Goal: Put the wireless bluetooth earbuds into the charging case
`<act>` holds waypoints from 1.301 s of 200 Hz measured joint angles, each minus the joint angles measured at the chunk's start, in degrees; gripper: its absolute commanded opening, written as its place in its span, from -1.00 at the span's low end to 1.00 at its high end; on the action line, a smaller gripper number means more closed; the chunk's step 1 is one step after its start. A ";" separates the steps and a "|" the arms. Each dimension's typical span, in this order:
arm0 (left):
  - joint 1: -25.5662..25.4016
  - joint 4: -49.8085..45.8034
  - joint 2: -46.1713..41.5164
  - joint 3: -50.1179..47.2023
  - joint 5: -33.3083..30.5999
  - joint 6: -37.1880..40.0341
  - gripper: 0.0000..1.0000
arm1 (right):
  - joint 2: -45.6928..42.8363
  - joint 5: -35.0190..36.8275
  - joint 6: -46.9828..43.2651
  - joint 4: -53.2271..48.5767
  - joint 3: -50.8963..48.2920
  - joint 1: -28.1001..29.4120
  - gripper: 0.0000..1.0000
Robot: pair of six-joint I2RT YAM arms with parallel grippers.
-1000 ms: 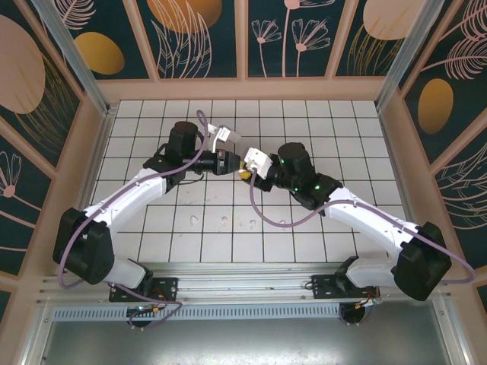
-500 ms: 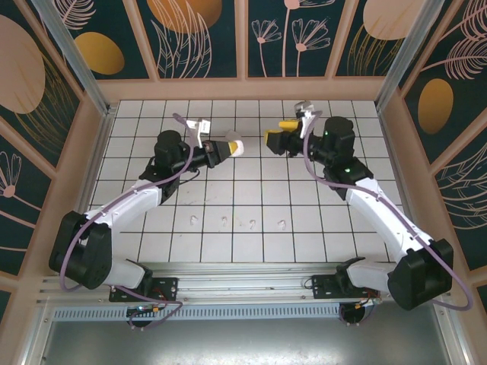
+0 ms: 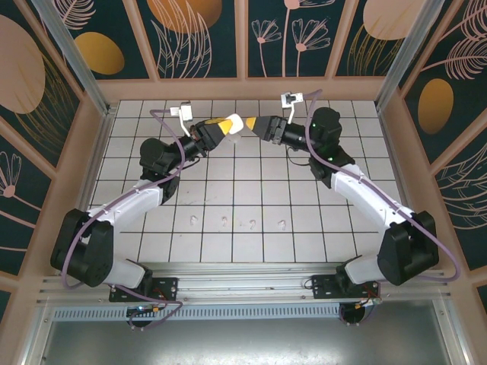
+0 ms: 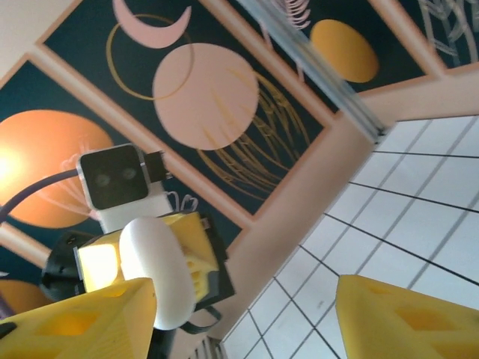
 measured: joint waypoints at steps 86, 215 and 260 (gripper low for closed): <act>0.02 4.28 0.04 -0.17 0.17 -4.63 -1.00 | 2.08 -3.26 1.57 6.78 1.31 2.43 0.06; 0.07 6.95 0.94 -1.95 -0.31 -7.13 -0.91 | 5.90 -8.59 4.11 10.99 3.80 3.06 -0.48; -0.04 3.15 0.31 -1.92 -0.50 -5.73 -0.21 | 5.88 -10.23 -0.04 6.62 4.83 1.86 -0.68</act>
